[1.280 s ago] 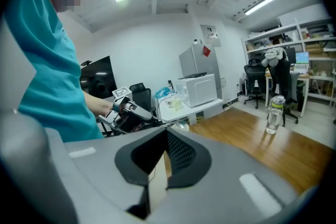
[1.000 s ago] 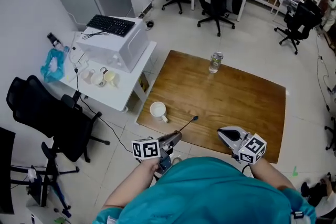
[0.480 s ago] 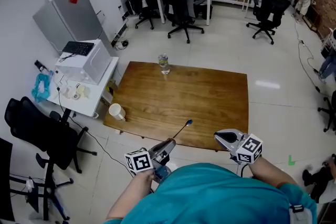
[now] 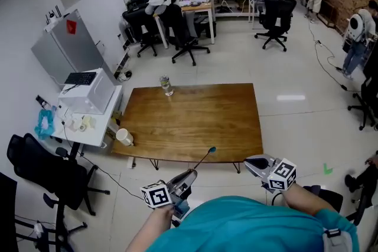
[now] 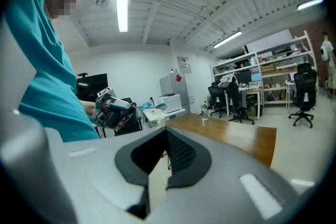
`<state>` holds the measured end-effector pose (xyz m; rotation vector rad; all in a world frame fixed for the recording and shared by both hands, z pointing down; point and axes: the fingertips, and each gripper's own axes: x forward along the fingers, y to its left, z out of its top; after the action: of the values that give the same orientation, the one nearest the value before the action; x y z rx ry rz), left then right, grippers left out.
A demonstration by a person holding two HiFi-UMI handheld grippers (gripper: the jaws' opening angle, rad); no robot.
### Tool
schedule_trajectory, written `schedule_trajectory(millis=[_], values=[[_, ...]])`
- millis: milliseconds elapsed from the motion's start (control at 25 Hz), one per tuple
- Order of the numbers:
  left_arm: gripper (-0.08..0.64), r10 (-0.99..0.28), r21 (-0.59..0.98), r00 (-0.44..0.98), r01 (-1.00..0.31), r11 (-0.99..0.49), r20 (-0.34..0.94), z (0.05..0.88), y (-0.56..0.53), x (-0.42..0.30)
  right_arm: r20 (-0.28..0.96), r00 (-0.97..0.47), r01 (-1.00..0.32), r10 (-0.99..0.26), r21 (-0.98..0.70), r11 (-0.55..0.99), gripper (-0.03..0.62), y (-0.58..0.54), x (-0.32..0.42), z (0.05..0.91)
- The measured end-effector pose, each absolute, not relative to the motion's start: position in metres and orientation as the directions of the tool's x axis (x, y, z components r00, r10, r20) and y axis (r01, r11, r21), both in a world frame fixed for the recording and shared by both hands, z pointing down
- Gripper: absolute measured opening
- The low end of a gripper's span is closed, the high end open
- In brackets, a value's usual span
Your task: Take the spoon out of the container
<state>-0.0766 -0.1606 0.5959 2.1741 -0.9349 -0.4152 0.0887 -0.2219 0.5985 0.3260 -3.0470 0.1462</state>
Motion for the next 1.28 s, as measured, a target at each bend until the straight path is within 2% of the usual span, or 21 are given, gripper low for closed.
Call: schedule_trajectory(millis=[120, 240, 520, 960, 1280], values=[[0.051, -0.701, 0.734, 0.713, -0.471, -0.49, -0.01, 0.594, -0.122, -0.057, 0.089, -0.965, -0.255, -0.247, -0.094, 0.962, 0.002, -0.182, 0.111, 0.6], [0.051, -0.65, 0.675, 0.758, -0.449, -0.586, -0.061, 0.574, -0.094, -0.038, 0.072, -0.957, -0.289, -0.282, -0.103, 0.952, 0.002, -0.152, 0.124, 0.601], [0.051, -0.643, 0.663, 0.765, -0.458, -0.593, -0.047, 0.581, -0.035, 0.016, 0.043, -0.933, -0.359, -0.356, -0.13, 0.924, 0.002, -0.094, 0.196, 0.588], [0.051, -0.59, 0.628, 0.804, -0.423, -0.653, -0.072, 0.588, -0.031, 0.152, -0.007, -0.913, -0.403, -0.407, -0.12, 0.907, 0.0, -0.074, 0.325, 0.59], [0.051, -0.592, 0.603, 0.802, -0.436, -0.669, -0.078, 0.57, -0.022, 0.177, -0.023, -0.908, -0.41, -0.418, -0.16, 0.898, 0.0, -0.062, 0.358, 0.593]])
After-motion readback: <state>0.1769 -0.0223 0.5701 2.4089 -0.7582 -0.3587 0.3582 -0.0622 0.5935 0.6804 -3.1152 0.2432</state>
